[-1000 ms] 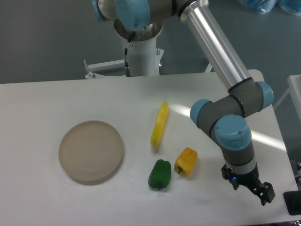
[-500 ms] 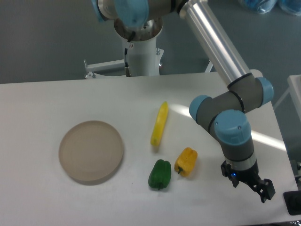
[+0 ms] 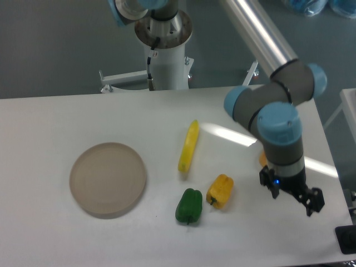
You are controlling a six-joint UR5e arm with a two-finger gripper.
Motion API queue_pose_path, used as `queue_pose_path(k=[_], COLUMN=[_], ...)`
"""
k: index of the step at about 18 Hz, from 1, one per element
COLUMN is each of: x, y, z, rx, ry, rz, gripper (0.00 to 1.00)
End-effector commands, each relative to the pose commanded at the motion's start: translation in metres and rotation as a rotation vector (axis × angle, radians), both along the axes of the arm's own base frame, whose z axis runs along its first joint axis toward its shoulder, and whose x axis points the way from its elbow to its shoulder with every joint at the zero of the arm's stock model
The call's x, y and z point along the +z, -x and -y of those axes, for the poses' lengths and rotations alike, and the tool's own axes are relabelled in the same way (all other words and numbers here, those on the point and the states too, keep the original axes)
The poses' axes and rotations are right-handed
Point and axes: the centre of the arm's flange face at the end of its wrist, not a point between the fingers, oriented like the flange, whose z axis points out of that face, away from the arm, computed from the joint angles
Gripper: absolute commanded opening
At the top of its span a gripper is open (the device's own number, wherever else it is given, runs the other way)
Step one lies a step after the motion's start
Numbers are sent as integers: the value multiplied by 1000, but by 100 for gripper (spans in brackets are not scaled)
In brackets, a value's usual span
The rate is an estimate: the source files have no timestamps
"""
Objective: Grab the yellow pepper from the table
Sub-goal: 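Move the open gripper over the yellow bell pepper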
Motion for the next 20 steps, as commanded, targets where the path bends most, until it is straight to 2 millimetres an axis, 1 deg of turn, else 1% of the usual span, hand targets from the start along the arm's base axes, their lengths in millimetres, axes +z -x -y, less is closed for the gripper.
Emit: queue_pose_path(k=[3,5,7,9,11,13,15,16,19,20], x=[3,4,-1,-13,-23,-35,-46,-55,-79,-82], y=[-12,-19,-29,-42,-49,-56,-65,-70,-75,-77], z=[18,22,18,13,7,4,-1,-1,3,4], rx=[30,64,135,193,252,270,263,257,250,246], ry=[4,-5,-46,-67,-97,-118,-116,-113,-132,-137], rz=[78,119,203,259,317,373,374,374,357,351], gripper=[100,100,100,100,100,100,100,100,100,100])
